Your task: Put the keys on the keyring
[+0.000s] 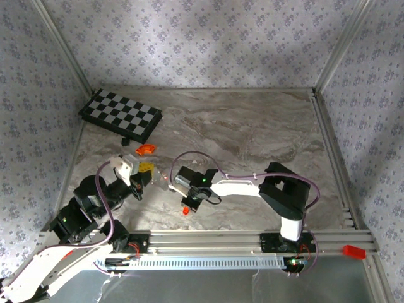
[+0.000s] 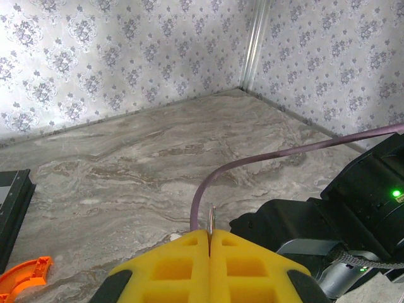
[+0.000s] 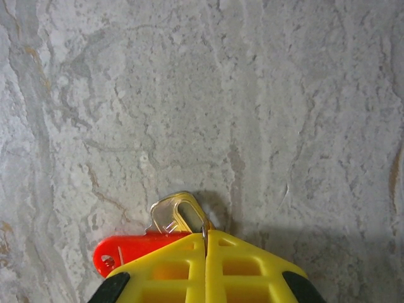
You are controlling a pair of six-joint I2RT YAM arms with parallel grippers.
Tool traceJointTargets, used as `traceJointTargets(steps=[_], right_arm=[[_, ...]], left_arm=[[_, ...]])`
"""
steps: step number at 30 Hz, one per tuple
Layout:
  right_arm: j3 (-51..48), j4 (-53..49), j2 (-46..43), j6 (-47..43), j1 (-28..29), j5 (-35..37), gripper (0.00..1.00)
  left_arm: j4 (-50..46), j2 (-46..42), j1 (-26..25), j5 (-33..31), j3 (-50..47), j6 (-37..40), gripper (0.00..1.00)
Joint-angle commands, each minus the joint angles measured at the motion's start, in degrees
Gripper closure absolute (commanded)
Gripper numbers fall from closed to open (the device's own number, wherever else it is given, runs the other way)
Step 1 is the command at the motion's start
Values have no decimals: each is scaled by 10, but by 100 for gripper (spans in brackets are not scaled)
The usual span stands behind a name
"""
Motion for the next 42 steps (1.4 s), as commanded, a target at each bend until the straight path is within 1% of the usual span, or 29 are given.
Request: traceJointTargets(steps=[1, 6, 9, 14, 19, 22, 26, 28, 32, 35, 38, 42], right_arm=[[-18, -10, -30, 7, -6, 3, 100], [-40, -11, -59, 7, -13, 1, 100], [-71, 3, -86, 20, -27, -13, 100], [-144, 56, -152, 55, -73, -46, 100], [-184, 61, -210, 56, -102, -51, 100], [-218, 97, -275, 39, -109, -68, 100], [-272, 166, -400, 15, -122, -107, 100], [-285, 182, -457, 4, -133, -131, 100], [-278, 164, -546, -11, -160, -184, 100], [-247, 137, -583, -17, -177, -213, 100], [-203, 101, -599, -30, -181, -231, 100], [-158, 71, -599, -41, -181, -252, 100]], left_arm=[[26, -9, 3, 7, 4, -6, 100], [31, -6, 2, 8, 3, -7, 100], [35, -4, 3, 13, 3, -6, 100], [42, 5, 3, 25, 2, -4, 100], [61, 19, 2, 59, 0, 2, 100], [78, 30, 2, 90, -2, 8, 100], [89, 46, 2, 127, 4, 21, 100], [90, 54, 3, 145, 10, 28, 100], [93, 78, 2, 193, 25, 44, 100], [103, 100, 2, 236, 38, 52, 100], [106, 126, 3, 271, 55, 57, 100], [120, 152, 3, 298, 69, 60, 100]])
